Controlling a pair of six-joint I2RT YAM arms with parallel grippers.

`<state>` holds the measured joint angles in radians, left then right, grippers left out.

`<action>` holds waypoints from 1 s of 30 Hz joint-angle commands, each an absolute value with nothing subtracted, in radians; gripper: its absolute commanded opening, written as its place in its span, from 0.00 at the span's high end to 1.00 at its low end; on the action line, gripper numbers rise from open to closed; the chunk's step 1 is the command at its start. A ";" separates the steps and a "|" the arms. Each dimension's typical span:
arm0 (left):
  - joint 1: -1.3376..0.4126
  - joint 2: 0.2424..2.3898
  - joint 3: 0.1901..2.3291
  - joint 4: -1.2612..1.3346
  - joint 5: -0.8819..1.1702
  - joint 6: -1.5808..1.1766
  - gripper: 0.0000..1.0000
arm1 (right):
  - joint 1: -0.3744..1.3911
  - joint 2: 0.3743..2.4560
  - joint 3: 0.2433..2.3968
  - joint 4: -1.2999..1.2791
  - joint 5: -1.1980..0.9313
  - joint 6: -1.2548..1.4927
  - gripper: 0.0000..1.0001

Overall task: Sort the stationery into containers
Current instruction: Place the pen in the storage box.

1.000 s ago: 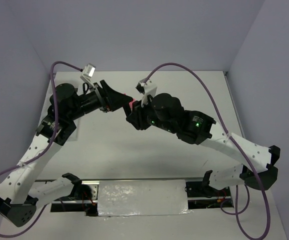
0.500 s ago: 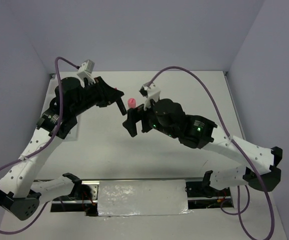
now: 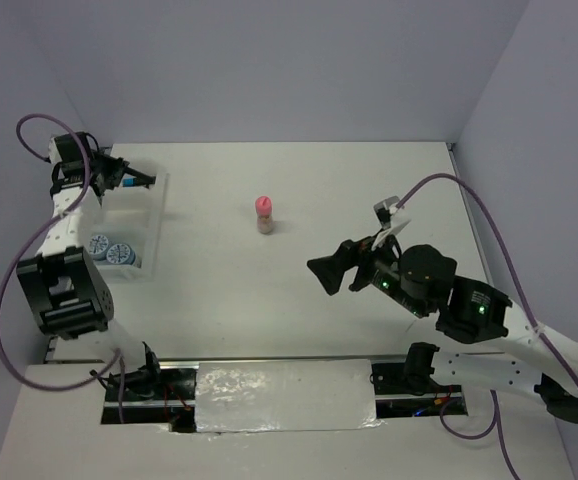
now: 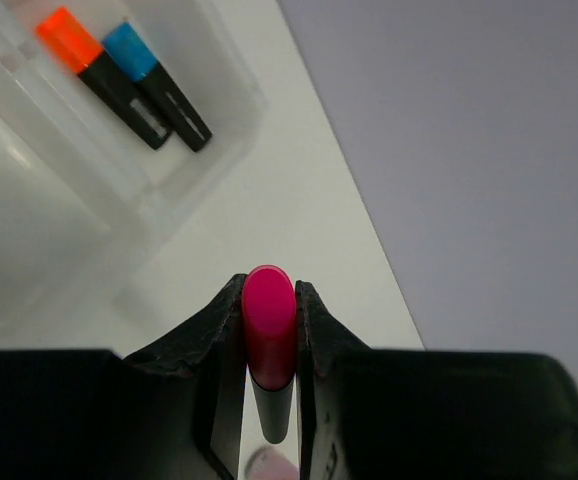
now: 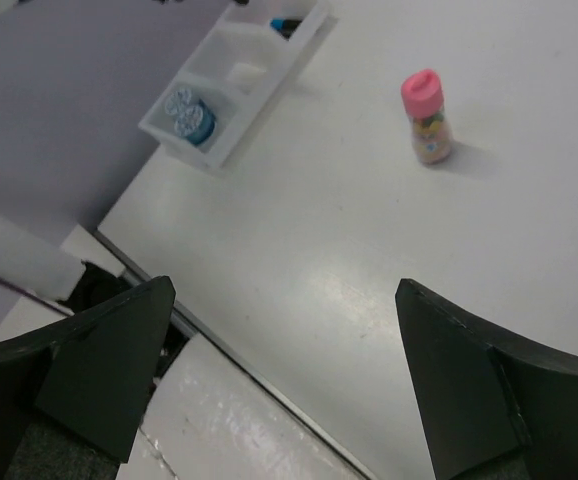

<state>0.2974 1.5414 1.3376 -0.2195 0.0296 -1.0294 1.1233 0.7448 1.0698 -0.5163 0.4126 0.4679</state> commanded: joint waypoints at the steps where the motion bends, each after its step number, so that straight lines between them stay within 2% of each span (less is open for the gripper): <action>1: 0.328 1.708 1.442 -0.046 0.071 -1.146 1.00 | 1.123 0.744 0.970 -0.454 0.321 0.503 0.00; 3: 0.339 1.816 1.515 -0.023 0.061 -1.154 1.00 | 1.124 0.747 0.921 -0.423 0.275 0.514 0.00; 10: 0.350 1.951 1.643 -0.026 0.005 -1.120 0.99 | 1.124 0.778 0.877 -0.408 0.233 0.505 0.00; 20: 0.383 2.049 1.673 0.014 0.011 -1.120 0.97 | 1.124 0.746 0.881 -0.457 0.279 0.497 0.00; 30: 0.391 2.054 1.655 0.038 0.049 -1.132 0.94 | 1.123 0.730 0.854 -0.463 0.291 0.509 0.00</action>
<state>0.3885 2.0727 1.6409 -0.0219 0.0288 -1.1294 1.1233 0.7303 0.8658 -0.4728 0.2764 0.5018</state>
